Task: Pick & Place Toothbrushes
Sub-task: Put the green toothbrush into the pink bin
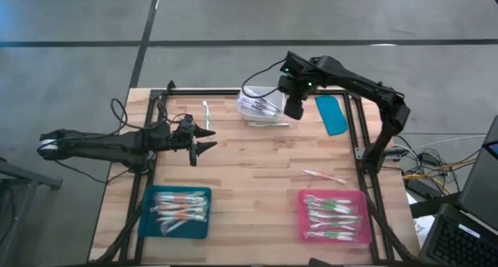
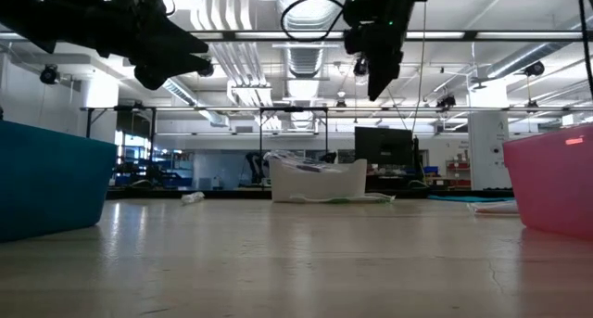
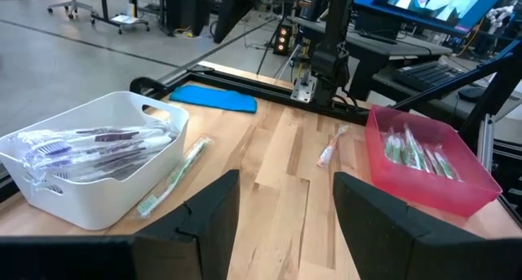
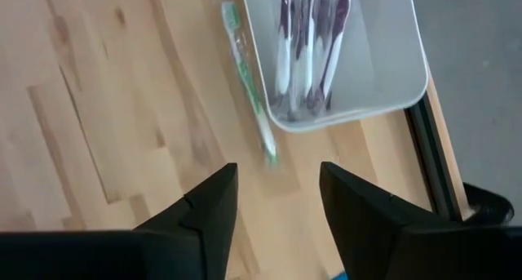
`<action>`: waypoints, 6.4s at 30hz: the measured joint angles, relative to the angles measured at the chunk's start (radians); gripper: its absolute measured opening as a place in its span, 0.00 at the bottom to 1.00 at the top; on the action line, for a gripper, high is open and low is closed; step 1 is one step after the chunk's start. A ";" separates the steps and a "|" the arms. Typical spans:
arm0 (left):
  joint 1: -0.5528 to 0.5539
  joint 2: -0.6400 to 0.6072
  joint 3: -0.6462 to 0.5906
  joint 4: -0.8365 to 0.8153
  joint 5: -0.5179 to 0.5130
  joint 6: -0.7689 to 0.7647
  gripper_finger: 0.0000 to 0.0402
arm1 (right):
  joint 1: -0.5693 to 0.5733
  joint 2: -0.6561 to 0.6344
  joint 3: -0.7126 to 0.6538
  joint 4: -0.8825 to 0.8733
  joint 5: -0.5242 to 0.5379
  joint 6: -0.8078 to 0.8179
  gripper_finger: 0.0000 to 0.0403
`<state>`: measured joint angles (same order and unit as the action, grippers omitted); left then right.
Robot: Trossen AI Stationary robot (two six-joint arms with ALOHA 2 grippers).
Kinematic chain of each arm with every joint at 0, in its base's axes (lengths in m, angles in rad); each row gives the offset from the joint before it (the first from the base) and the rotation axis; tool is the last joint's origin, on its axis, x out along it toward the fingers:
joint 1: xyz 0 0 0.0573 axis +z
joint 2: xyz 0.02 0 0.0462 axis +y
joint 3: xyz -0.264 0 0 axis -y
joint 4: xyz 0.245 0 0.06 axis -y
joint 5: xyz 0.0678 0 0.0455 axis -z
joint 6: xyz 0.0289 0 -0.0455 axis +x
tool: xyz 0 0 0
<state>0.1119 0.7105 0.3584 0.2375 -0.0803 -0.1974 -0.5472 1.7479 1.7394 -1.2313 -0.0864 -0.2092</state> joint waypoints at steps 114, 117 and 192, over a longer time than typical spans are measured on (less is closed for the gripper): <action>0.000 0.021 -0.004 0.033 -0.052 0.010 0.50 | 0.354 -0.622 -0.880 0.544 -0.203 0.356 0.03; 0.000 0.021 -0.004 0.033 -0.052 0.010 0.50 | 0.425 -0.683 -0.880 0.518 -0.201 0.436 0.03; 0.000 0.021 -0.004 0.035 -0.104 0.019 0.50 | 1.667 -0.378 -0.979 0.316 0.176 1.507 0.27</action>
<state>0.1116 0.7311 0.3546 0.2727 -0.1841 -0.1784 1.1194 1.3697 0.7609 -0.9154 0.0897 1.2975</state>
